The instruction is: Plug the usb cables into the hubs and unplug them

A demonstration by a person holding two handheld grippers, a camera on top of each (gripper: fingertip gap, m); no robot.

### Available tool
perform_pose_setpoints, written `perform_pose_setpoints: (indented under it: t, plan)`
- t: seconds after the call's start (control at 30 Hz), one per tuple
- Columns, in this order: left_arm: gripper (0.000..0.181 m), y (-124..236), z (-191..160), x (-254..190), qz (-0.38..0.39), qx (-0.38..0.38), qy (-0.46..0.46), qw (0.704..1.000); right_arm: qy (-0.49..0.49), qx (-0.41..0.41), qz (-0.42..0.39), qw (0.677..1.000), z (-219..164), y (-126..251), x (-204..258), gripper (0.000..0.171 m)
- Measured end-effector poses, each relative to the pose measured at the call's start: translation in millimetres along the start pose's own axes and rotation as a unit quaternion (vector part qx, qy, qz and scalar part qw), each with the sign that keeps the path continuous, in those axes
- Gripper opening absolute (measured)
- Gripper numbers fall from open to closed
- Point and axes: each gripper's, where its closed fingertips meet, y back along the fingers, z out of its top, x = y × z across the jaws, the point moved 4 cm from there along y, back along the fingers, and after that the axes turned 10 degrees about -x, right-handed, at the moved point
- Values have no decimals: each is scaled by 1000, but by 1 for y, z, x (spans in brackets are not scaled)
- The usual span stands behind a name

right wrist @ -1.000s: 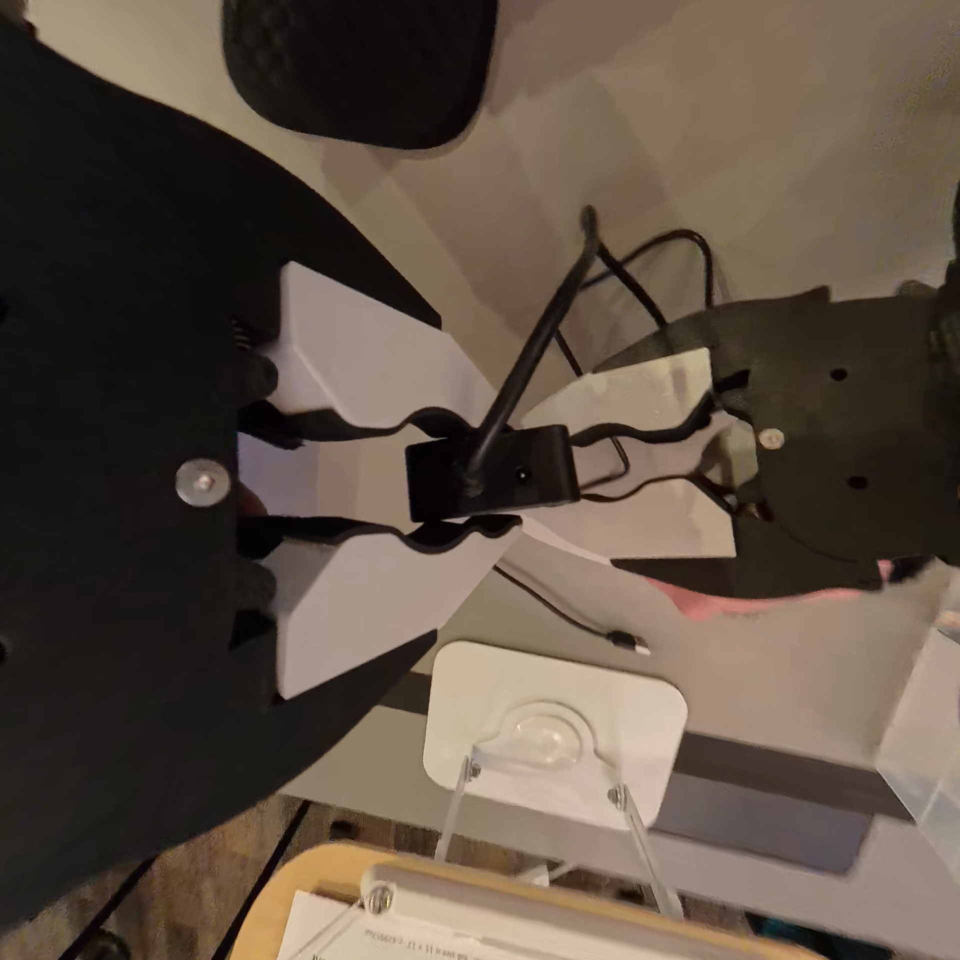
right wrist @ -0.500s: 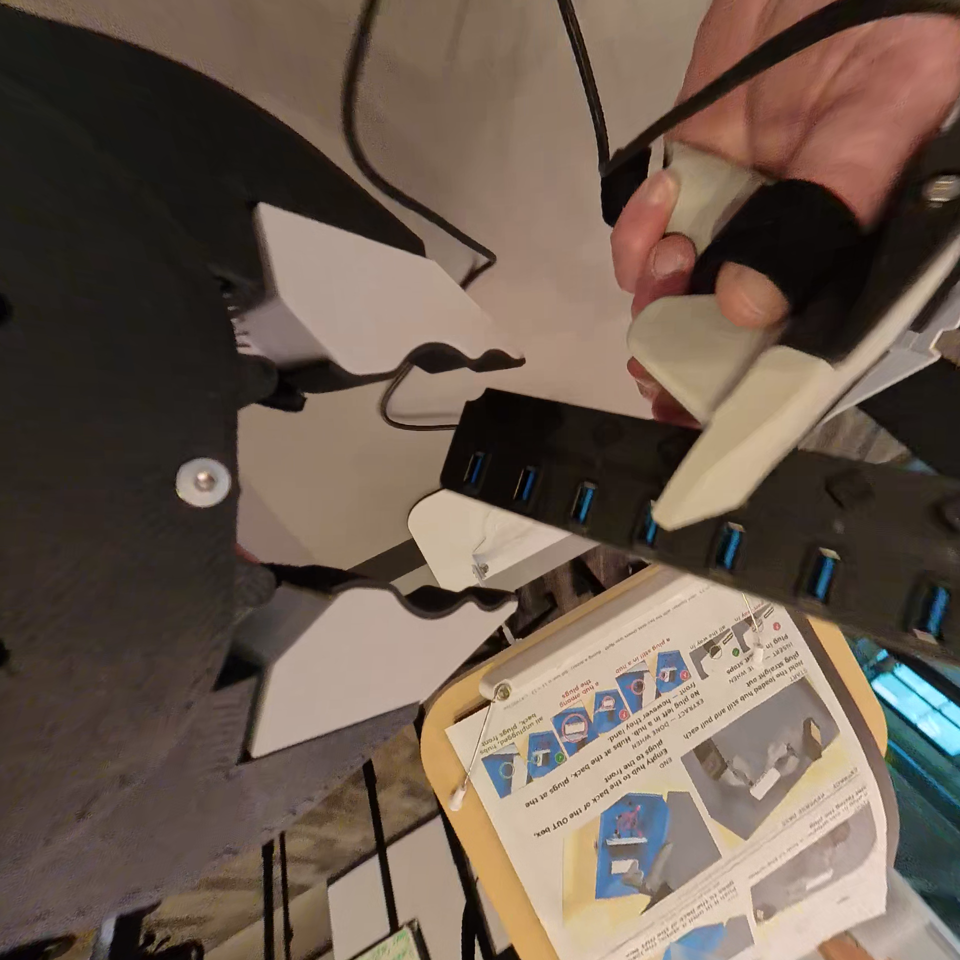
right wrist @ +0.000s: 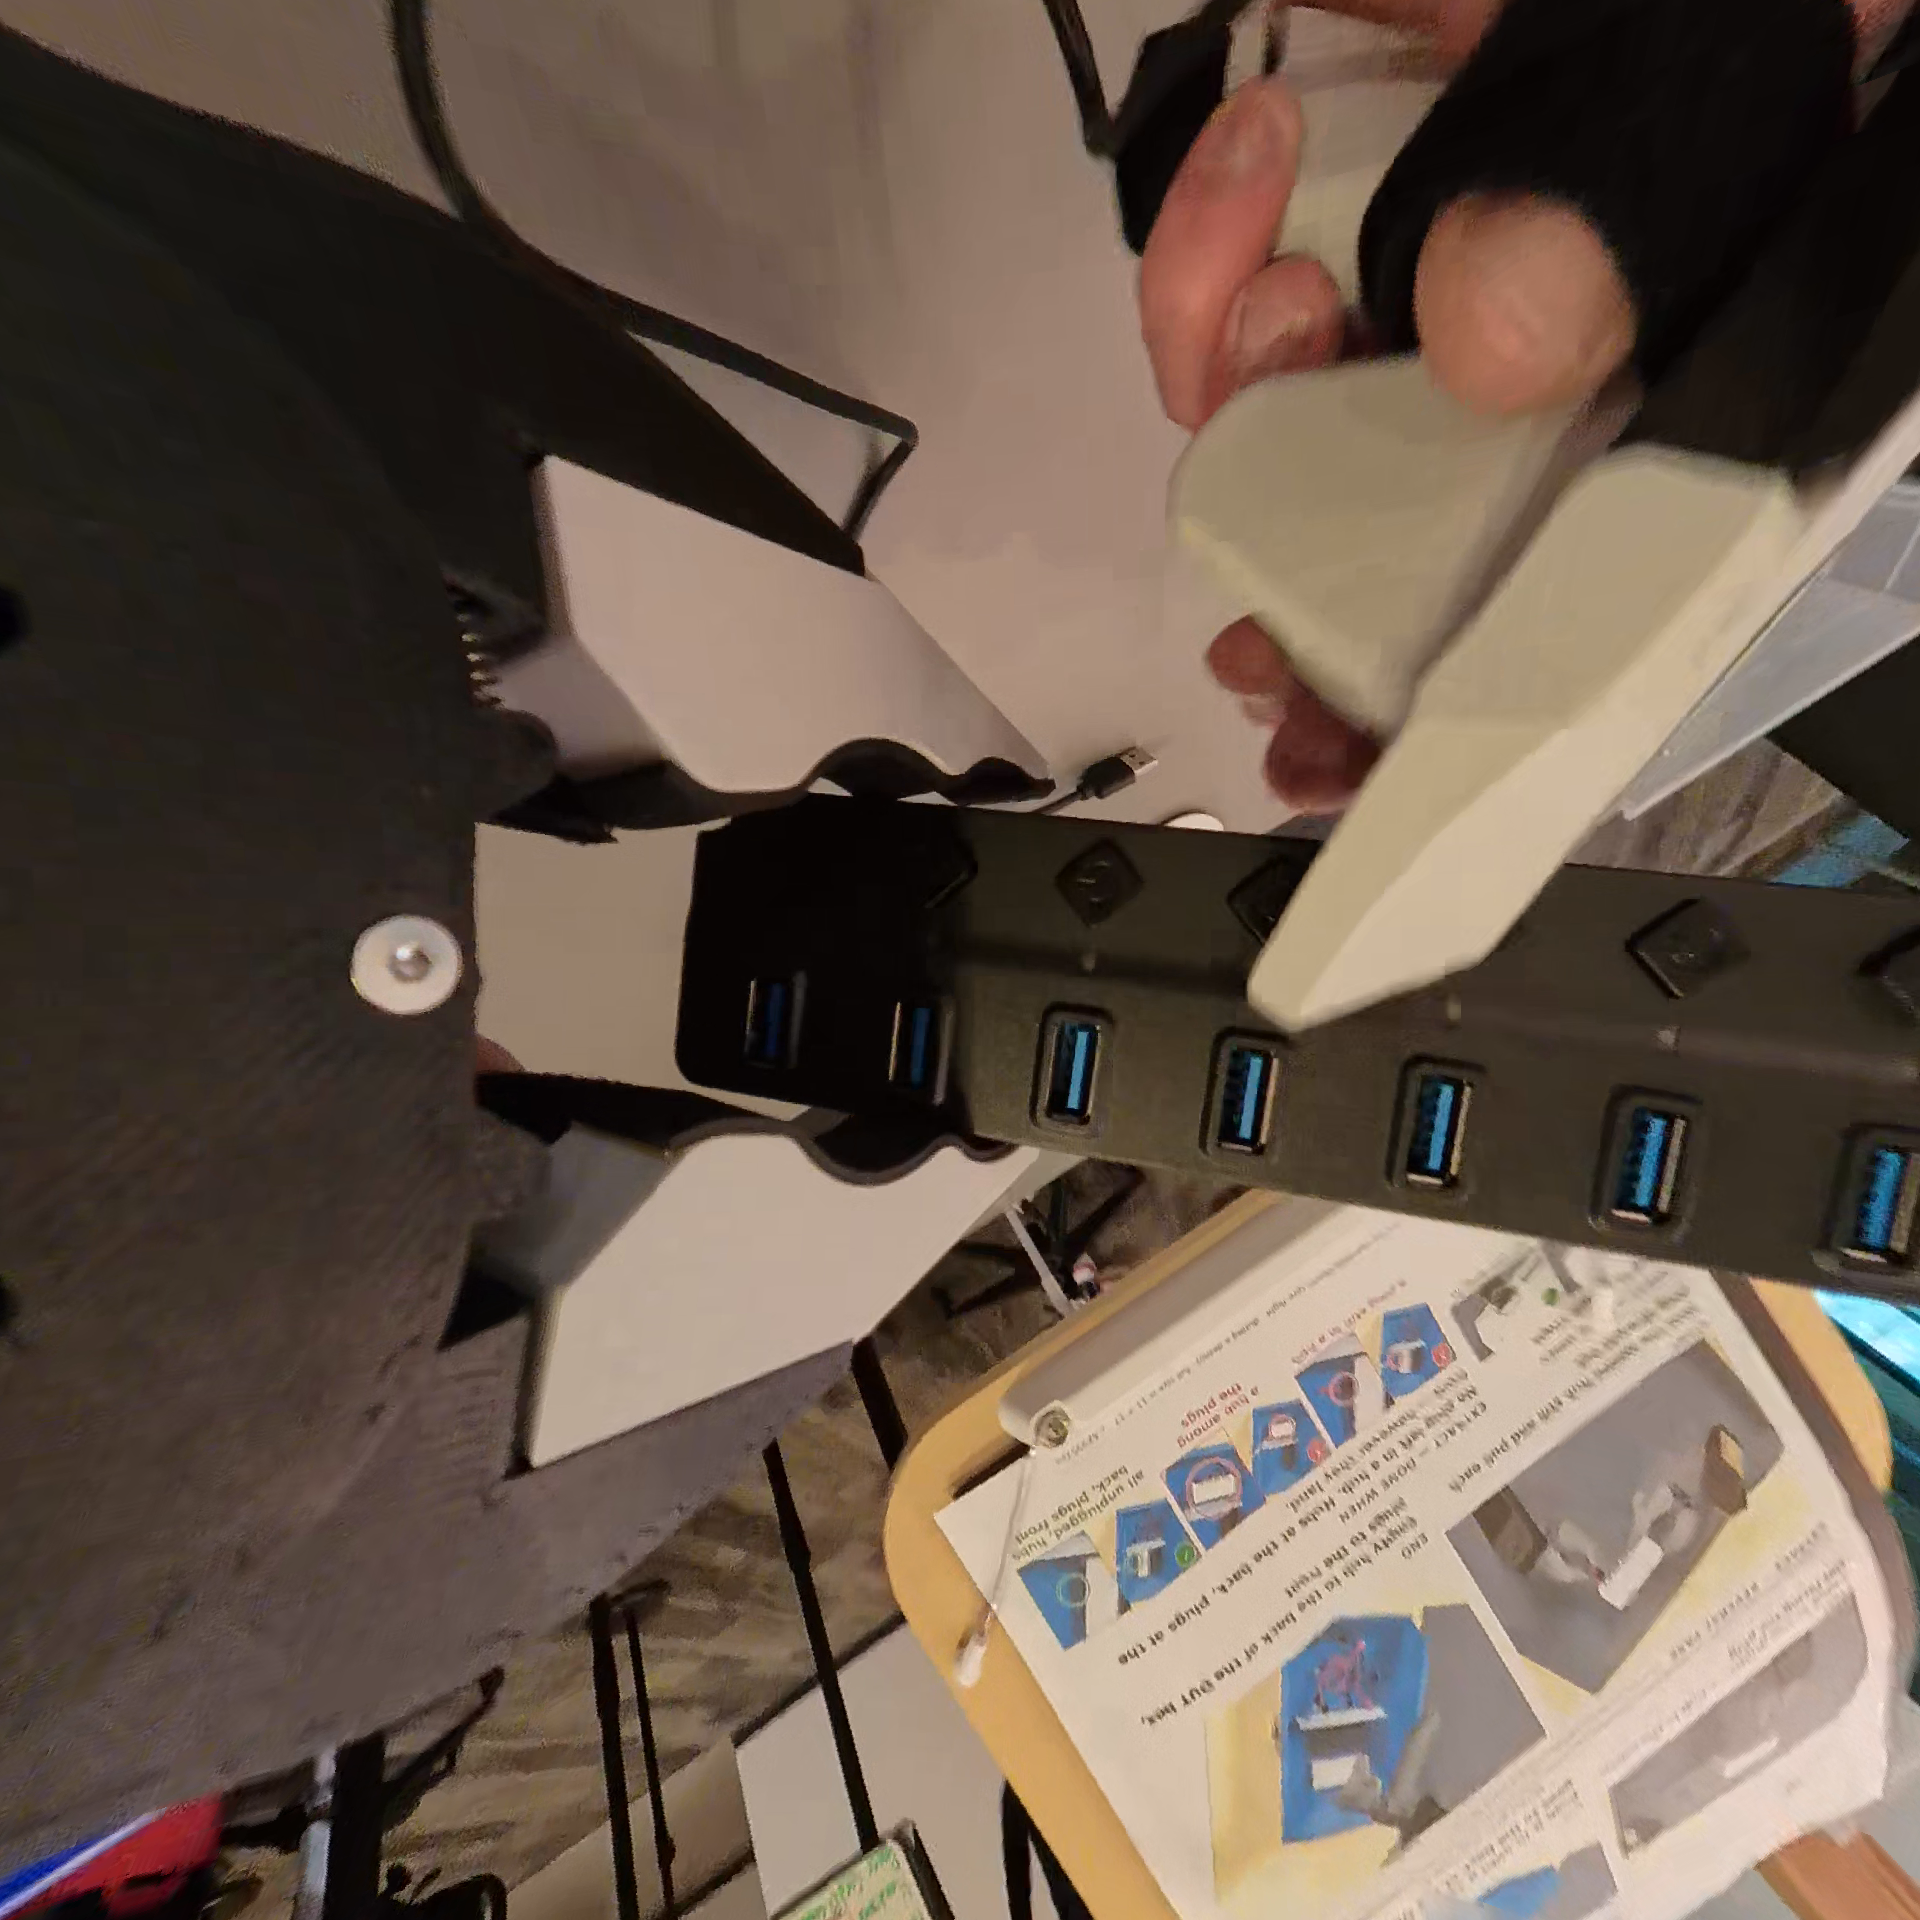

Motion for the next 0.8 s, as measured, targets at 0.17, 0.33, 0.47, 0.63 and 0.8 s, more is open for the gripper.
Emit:
perform_pose_setpoints:
  t: [0.17, 0.33, 0.47, 0.63, 0.8]
  plan:
    - [55, 33, -6, 12, 57, 71, -70, 993, -23, 56, 64, 996, -19, 14, -10, 57]
    - [51, 79, -9, 33, 147, 127, -168, 967, -43, 145, 158, 976, -51, 24, -3, 57]
    - [50, 103, -15, 38, 167, 150, -238, 945, -48, 194, 195, 960, -77, 23, 11, 51]
    - [50, 115, -36, 43, 170, 185, -296, 922, -69, 203, 211, 954, -87, 21, 19, 51]
    - [48, 112, -54, 42, 155, 191, -342, 907, -76, 239, 230, 940, -109, 23, 33, 51]
